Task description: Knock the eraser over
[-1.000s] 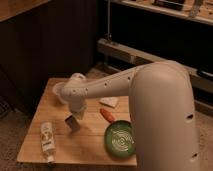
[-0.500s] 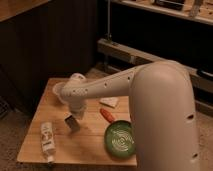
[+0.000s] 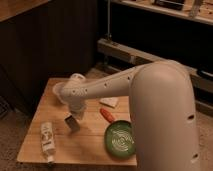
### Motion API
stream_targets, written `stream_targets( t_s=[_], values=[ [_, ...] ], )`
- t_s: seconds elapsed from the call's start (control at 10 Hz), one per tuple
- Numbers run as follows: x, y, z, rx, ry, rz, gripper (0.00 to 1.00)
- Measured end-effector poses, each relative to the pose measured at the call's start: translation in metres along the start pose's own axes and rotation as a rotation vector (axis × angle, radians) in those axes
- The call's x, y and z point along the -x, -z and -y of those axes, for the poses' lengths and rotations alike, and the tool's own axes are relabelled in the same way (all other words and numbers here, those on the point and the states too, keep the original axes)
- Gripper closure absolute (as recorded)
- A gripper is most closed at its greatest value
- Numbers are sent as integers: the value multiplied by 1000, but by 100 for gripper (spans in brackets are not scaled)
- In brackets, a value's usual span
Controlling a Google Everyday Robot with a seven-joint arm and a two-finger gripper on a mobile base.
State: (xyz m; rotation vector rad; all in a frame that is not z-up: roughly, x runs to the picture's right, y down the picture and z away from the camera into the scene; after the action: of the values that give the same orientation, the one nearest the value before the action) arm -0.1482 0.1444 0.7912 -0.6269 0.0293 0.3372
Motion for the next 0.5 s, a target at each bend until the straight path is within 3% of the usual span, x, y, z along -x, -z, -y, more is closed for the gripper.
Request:
stream_targets(
  t_s=[0.5],
  values=[
    [0, -1, -2, -3, 3, 1, 100]
  ],
)
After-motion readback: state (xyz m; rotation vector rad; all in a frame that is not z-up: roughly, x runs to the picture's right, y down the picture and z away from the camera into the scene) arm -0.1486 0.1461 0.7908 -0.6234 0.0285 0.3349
